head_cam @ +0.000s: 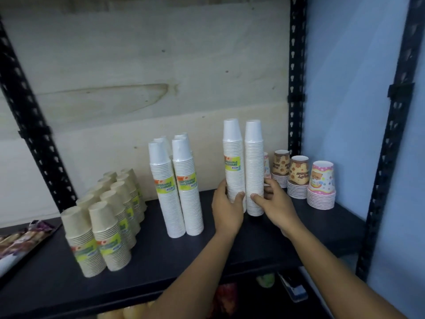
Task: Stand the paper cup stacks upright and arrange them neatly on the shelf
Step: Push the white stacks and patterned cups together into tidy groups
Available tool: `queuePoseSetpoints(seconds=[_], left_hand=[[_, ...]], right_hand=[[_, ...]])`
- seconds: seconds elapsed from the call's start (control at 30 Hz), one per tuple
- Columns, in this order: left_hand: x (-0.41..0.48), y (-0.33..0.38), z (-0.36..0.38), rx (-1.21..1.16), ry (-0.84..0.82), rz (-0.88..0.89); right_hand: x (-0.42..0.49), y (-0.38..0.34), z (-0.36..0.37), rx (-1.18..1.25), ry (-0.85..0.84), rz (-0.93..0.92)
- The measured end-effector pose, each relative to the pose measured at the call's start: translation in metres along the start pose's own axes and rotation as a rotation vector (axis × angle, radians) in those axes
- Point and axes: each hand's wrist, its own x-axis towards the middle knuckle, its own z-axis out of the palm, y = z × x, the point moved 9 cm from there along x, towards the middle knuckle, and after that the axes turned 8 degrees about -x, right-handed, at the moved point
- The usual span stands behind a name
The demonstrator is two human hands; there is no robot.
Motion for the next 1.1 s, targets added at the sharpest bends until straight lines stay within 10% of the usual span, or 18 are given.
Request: queuePoseSetpoints(seconds=[1.1], left_hand=[[-0.103, 0.021, -0.193, 0.214, 0.296, 0.005]], right_hand=[[-0.121, -0.079, 0.114, -0.059, 0.006, -0.232]])
